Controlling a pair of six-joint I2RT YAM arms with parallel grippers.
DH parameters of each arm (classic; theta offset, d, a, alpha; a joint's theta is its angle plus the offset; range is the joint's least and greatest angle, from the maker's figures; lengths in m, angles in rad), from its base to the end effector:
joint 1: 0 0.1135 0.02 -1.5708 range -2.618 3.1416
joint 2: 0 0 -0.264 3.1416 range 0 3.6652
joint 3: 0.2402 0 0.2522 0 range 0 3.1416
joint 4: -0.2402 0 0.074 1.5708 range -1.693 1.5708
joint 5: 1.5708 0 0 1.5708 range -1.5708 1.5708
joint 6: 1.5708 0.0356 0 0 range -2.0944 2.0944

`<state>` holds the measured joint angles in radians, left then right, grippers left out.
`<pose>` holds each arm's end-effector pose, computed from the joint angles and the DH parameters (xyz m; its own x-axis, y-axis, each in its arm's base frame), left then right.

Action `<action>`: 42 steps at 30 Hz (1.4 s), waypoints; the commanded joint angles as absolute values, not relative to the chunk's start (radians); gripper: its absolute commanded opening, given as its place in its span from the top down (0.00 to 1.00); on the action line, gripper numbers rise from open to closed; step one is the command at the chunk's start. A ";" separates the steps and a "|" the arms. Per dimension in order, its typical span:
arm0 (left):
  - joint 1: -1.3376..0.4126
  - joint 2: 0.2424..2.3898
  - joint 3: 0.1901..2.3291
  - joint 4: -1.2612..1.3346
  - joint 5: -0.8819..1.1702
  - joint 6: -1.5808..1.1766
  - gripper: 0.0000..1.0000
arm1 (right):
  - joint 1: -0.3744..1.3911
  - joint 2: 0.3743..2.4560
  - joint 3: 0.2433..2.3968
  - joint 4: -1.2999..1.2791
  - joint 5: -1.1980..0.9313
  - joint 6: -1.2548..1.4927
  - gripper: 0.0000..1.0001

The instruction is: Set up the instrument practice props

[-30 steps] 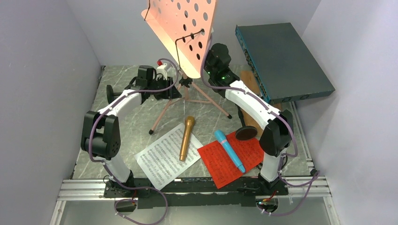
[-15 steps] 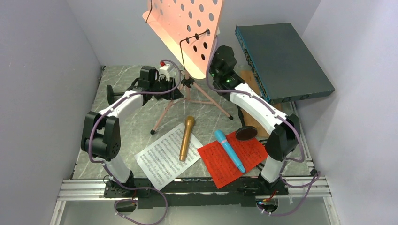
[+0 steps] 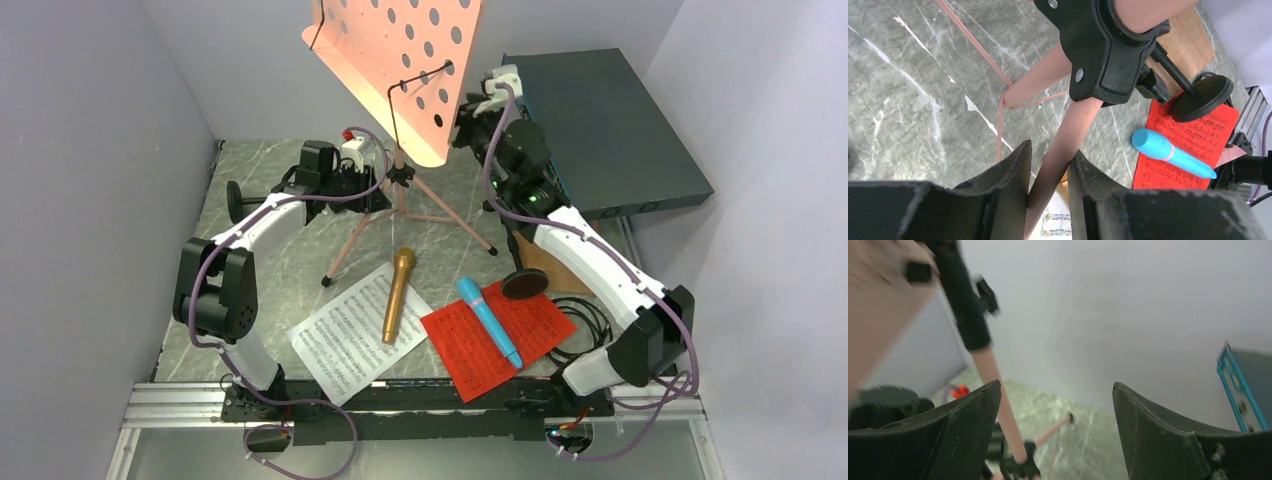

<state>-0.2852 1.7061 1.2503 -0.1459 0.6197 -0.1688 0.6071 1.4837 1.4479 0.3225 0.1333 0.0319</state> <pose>0.3654 -0.1287 0.2628 -0.6511 0.0484 -0.7574 0.5875 0.6640 -0.4626 0.2892 0.1951 0.4586 0.2174 0.1895 -0.9575 -0.4679 0.8812 0.0682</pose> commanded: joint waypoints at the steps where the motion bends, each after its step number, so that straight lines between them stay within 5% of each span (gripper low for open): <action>1: -0.292 1.730 1.245 -0.227 0.592 -0.222 1.00 | 0.561 1.380 1.309 0.217 0.126 0.115 0.15; 13: -0.292 1.757 1.251 -0.288 0.599 -0.241 1.00 | 0.618 1.309 0.977 0.340 -0.004 0.411 0.25; 29: -0.294 1.776 1.268 -0.339 0.565 -0.236 1.00 | 0.690 1.543 1.141 0.308 0.140 0.639 0.47; 42: -0.313 1.764 1.277 -0.353 0.564 -0.231 1.00 | 0.707 1.658 1.226 0.308 0.240 0.589 0.42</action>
